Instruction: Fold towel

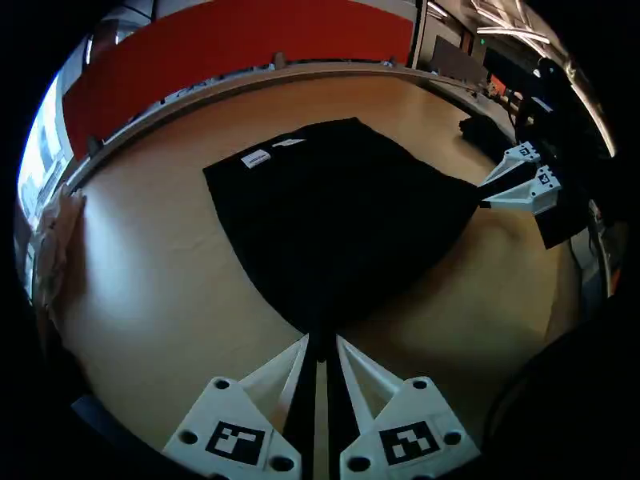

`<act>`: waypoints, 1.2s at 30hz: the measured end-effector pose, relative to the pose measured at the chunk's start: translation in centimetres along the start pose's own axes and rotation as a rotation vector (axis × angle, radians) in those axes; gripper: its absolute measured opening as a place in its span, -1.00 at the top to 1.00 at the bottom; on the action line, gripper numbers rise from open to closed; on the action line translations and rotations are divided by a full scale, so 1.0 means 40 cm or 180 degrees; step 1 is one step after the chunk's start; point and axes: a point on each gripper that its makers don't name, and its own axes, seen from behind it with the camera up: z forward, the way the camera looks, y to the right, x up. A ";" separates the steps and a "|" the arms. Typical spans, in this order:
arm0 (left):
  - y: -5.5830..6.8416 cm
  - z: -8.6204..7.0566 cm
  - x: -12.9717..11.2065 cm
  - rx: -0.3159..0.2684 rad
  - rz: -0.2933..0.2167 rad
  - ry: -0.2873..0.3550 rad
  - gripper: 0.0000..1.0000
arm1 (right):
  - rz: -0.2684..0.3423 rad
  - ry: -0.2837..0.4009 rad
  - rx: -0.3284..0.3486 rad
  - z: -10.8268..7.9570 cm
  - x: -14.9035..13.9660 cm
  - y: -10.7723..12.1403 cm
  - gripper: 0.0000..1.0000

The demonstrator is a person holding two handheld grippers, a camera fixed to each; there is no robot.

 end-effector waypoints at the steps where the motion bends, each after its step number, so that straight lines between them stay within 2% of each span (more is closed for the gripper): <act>1: 0.001 -0.007 0.004 0.0000 -0.0005 0.0013 0.84 | -0.0004 0.0015 -0.0002 -0.006 0.007 0.000 0.65; 12: 0.016 -0.090 0.056 0.0001 -0.0022 0.0129 0.84 | -0.0137 0.0119 -0.0021 -0.087 0.069 -0.008 0.66; 18: 0.027 -0.131 0.081 0.0008 -0.0063 0.0193 0.85 | -0.0131 0.0190 -0.0024 -0.128 0.104 -0.009 0.66; 36: 0.060 -0.209 0.101 -0.0008 -0.0123 0.0219 0.85 | -0.0158 0.0254 -0.0019 -0.200 0.141 -0.024 0.66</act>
